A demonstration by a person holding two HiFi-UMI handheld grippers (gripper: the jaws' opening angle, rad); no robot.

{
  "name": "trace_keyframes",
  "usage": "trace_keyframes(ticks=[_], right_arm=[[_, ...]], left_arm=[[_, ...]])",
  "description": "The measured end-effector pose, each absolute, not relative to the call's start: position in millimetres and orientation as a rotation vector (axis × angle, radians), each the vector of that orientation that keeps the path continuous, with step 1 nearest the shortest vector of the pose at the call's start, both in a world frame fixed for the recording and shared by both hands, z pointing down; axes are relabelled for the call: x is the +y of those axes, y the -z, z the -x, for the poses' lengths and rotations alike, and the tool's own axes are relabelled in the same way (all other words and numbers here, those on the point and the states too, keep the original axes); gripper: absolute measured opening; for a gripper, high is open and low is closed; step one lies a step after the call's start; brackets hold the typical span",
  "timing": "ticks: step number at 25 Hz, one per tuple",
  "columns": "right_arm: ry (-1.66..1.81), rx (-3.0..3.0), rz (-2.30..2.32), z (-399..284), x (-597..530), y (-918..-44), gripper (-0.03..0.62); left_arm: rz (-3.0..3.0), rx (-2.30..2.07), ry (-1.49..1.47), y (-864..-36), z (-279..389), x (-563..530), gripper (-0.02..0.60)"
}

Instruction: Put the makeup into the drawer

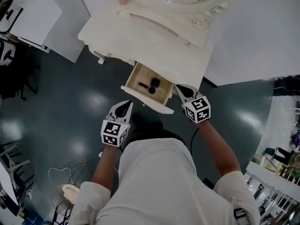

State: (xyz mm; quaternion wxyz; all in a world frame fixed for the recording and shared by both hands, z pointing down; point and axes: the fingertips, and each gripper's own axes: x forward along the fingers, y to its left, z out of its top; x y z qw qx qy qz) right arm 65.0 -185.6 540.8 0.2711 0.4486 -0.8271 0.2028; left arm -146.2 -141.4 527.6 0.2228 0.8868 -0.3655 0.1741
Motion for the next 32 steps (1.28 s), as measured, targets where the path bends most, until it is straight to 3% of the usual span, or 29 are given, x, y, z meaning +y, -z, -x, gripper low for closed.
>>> trace_keyframes(ticks=[20,32], right_arm=[[-0.370,-2.442,-1.282,-157,-82,-445,0.029],[-0.325,-2.480,-1.341,-151,-54,-428,0.029]], left_arm=[[-2.497,-1.287,-0.294,-419,87,-61,0.017],[-2.503,-1.350,-0.263,-406,120,-25,0.017]])
